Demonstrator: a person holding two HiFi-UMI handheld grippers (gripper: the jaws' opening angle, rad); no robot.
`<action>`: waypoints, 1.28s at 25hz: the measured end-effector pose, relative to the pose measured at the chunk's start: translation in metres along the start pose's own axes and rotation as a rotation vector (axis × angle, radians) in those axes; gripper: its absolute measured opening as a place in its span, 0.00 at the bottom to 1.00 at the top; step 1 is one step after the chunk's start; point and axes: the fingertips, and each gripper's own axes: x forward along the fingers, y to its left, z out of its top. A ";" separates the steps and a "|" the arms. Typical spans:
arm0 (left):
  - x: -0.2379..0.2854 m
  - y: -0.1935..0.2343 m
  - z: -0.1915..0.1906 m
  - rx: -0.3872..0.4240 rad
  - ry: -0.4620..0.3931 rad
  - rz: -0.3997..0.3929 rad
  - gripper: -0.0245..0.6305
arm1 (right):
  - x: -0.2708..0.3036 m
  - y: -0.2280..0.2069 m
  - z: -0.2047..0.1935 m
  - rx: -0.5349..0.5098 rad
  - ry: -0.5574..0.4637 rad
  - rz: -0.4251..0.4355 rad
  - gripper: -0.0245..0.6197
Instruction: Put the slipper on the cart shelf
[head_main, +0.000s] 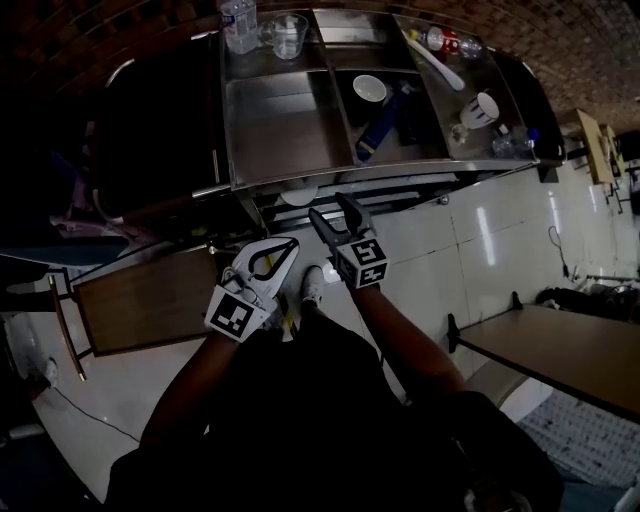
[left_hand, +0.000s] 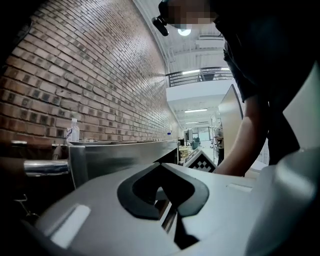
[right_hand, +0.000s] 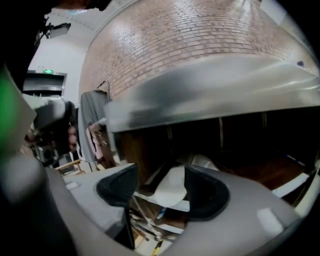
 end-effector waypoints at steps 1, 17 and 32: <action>-0.006 -0.001 0.001 -0.002 0.000 -0.004 0.04 | -0.008 0.012 0.005 0.001 -0.013 0.024 0.46; -0.089 -0.042 0.016 -0.019 -0.036 -0.060 0.04 | -0.125 0.190 0.085 -0.162 -0.177 0.264 0.27; -0.140 -0.115 0.034 -0.057 -0.021 0.077 0.04 | -0.197 0.248 0.067 -0.192 -0.191 0.422 0.04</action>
